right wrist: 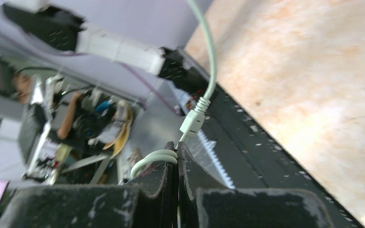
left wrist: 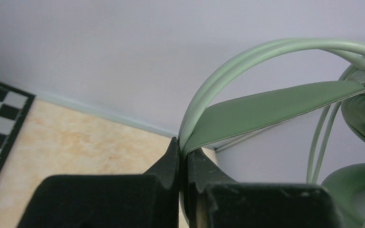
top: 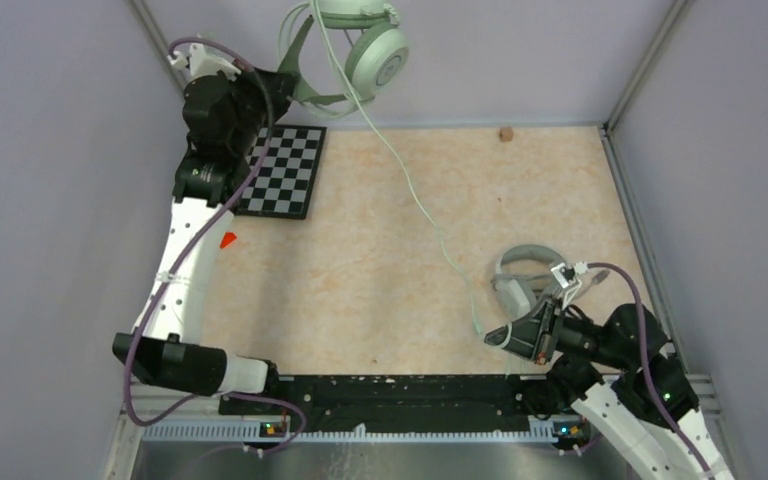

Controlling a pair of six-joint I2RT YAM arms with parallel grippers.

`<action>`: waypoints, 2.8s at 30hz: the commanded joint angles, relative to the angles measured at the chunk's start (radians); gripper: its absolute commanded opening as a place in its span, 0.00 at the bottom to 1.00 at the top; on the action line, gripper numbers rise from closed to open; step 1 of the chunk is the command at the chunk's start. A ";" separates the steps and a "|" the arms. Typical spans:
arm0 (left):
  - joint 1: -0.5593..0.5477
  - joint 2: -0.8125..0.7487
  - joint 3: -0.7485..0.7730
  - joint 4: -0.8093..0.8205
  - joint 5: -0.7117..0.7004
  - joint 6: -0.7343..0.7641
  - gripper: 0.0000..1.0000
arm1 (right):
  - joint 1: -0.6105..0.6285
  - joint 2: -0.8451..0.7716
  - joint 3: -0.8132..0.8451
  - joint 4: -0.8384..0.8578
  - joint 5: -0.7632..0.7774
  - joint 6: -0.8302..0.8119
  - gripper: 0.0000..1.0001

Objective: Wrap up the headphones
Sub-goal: Wrap the headphones cable around the headphones.

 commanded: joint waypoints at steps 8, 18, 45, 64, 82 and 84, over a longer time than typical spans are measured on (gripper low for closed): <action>0.032 -0.177 -0.011 0.184 0.361 -0.134 0.00 | -0.006 0.082 -0.180 0.164 0.604 -0.055 0.00; 0.038 -0.265 -0.110 0.129 0.750 0.000 0.00 | -0.008 0.455 -0.089 0.421 1.012 -0.282 0.00; -0.025 -0.369 -0.393 -0.398 0.726 0.789 0.00 | -0.453 1.022 0.383 0.734 0.481 -0.454 0.00; -0.450 -0.206 -0.371 -0.495 0.369 1.113 0.00 | -0.453 1.092 0.429 0.697 0.444 -0.438 0.00; -0.506 -0.153 -0.380 -0.467 -0.266 1.000 0.00 | -0.453 1.008 0.571 0.458 0.369 -0.421 0.00; -0.506 -0.163 -0.394 -0.451 -0.258 0.992 0.00 | -0.452 1.015 0.586 0.433 0.392 -0.430 0.00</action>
